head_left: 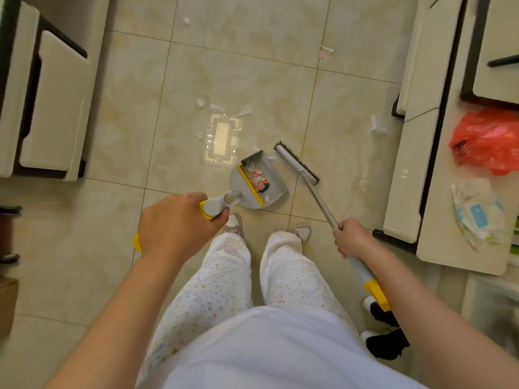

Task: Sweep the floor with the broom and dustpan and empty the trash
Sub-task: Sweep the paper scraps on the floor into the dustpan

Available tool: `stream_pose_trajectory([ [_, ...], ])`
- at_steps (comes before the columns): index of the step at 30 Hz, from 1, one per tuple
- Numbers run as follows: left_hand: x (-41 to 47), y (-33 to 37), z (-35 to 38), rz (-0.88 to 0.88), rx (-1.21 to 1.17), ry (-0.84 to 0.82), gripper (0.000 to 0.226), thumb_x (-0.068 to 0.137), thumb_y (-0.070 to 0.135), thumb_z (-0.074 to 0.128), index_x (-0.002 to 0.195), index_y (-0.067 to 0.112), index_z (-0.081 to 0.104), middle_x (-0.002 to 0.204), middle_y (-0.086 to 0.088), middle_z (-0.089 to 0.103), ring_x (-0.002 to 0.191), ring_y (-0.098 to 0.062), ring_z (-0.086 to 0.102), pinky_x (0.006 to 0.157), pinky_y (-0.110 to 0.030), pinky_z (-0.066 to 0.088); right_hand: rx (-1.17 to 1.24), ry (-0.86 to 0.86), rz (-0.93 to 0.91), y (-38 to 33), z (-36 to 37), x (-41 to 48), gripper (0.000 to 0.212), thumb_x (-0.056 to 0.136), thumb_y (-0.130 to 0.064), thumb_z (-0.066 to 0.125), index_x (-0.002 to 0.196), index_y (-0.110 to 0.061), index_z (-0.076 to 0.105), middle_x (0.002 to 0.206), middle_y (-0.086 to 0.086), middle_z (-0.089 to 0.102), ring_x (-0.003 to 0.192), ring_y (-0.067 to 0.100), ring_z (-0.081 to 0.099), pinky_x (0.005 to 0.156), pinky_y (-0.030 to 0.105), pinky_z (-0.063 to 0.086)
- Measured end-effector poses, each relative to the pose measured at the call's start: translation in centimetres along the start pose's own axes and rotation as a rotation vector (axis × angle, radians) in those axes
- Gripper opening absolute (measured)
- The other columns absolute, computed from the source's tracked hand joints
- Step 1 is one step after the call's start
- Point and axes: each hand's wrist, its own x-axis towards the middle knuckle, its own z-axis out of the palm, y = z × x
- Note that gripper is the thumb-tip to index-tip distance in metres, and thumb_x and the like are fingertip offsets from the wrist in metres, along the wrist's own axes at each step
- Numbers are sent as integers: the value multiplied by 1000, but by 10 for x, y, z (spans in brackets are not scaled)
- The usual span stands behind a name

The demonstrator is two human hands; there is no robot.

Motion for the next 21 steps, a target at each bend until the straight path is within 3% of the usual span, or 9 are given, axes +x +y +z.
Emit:
stream_pose_trajectory([
  [4,1,-11,-3,-29,-2,3,50,78,62,56,57,17,56,48,2,52,47,-19,49,43,-20,27,-115,13,24,-21,-3,6,25,95,-6,39,111,4,54,81,17,59,57,26,53,50,26,40],
  [10,7,-26,1,-61,0,7,47,80,61,54,61,18,60,51,2,54,51,-21,53,46,-21,32,-220,-25,25,-52,16,6,23,95,-6,42,114,2,51,70,10,50,55,20,49,51,28,42],
  [14,14,-33,5,-73,1,8,46,80,60,54,62,18,61,52,2,53,52,-21,52,46,-20,28,-137,-114,-11,-56,29,4,14,94,-14,46,98,-1,50,80,15,55,65,27,51,60,32,44],
  [18,21,-47,5,-81,-41,20,46,80,58,57,60,17,60,50,3,52,50,-22,51,46,-21,30,-7,-229,-44,-44,27,-3,28,94,-18,47,71,-3,53,62,15,53,64,27,48,64,35,43],
  [21,23,-55,5,-81,-51,24,45,80,59,58,61,18,62,50,3,53,50,-23,52,46,-21,32,-5,-238,-69,-38,21,-15,27,94,-16,44,72,-4,54,59,12,53,57,25,47,59,32,43],
])
